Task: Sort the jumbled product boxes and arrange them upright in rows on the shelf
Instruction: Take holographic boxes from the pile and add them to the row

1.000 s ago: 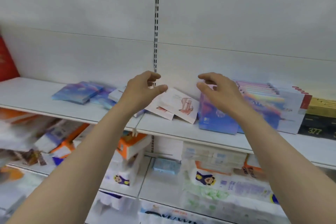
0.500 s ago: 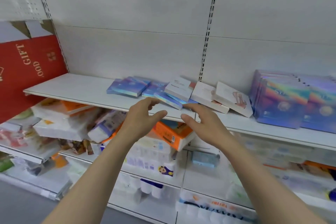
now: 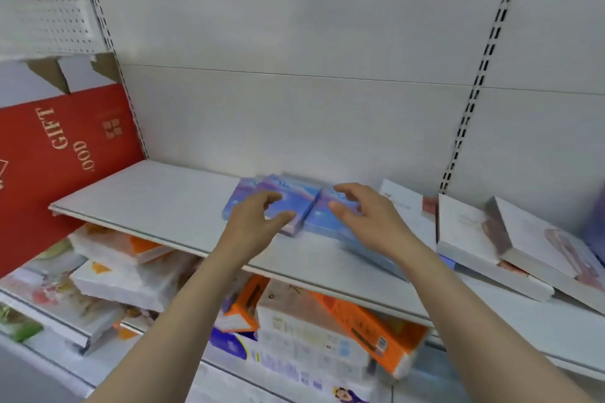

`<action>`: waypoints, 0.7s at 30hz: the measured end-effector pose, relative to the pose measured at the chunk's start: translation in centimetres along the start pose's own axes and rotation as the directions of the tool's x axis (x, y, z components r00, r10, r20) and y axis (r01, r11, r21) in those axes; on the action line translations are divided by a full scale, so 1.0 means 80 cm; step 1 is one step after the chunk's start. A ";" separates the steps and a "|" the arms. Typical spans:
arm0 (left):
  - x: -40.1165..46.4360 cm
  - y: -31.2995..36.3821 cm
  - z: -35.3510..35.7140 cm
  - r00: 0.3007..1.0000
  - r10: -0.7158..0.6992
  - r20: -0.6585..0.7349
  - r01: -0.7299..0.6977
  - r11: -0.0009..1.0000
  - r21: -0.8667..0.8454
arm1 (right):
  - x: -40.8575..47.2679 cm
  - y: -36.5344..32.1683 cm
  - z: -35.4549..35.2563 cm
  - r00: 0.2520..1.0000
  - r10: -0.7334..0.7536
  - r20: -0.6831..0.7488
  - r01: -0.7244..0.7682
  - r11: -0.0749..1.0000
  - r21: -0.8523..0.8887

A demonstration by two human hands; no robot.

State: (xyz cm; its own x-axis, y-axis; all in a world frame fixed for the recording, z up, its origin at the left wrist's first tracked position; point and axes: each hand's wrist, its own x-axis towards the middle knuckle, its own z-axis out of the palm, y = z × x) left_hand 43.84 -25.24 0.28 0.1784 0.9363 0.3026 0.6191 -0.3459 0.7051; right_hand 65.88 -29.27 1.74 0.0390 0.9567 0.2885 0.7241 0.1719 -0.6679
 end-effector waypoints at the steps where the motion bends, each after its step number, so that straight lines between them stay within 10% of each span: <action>1: 0.018 -0.013 -0.001 1.000 -0.026 0.002 0.026 0.999 0.021 | 0.025 -0.001 0.009 0.999 0.022 0.032 -0.022 1.000 -0.001; 10: 0.100 -0.111 0.019 0.988 -0.151 -0.042 0.153 0.988 0.026 | 0.144 0.013 0.122 0.934 0.292 0.208 -0.195 0.901 -0.389; 13: 0.101 -0.135 0.014 0.982 -0.156 -0.108 0.157 0.988 -0.002 | 0.146 0.011 0.144 0.961 0.232 0.147 -0.241 0.970 0.044; 15: 0.100 -0.146 0.009 0.972 -0.177 -0.152 0.164 0.982 -0.098 | 0.147 0.007 0.150 0.933 0.346 0.095 -0.350 0.816 0.461; 21: 0.101 -0.157 0.004 0.983 -0.145 -0.116 0.103 0.947 -0.305 | 0.160 0.002 0.131 0.775 0.583 0.244 -0.553 0.439 0.708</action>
State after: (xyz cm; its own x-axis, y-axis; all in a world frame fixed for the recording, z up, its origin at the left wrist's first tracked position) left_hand 37.73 -13.35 -6.35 -0.0033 0.9629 0.2699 0.3713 -0.2494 0.8944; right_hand 59.27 -14.54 -1.89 0.2842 0.8991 -0.3329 -0.1915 -0.2870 -0.9386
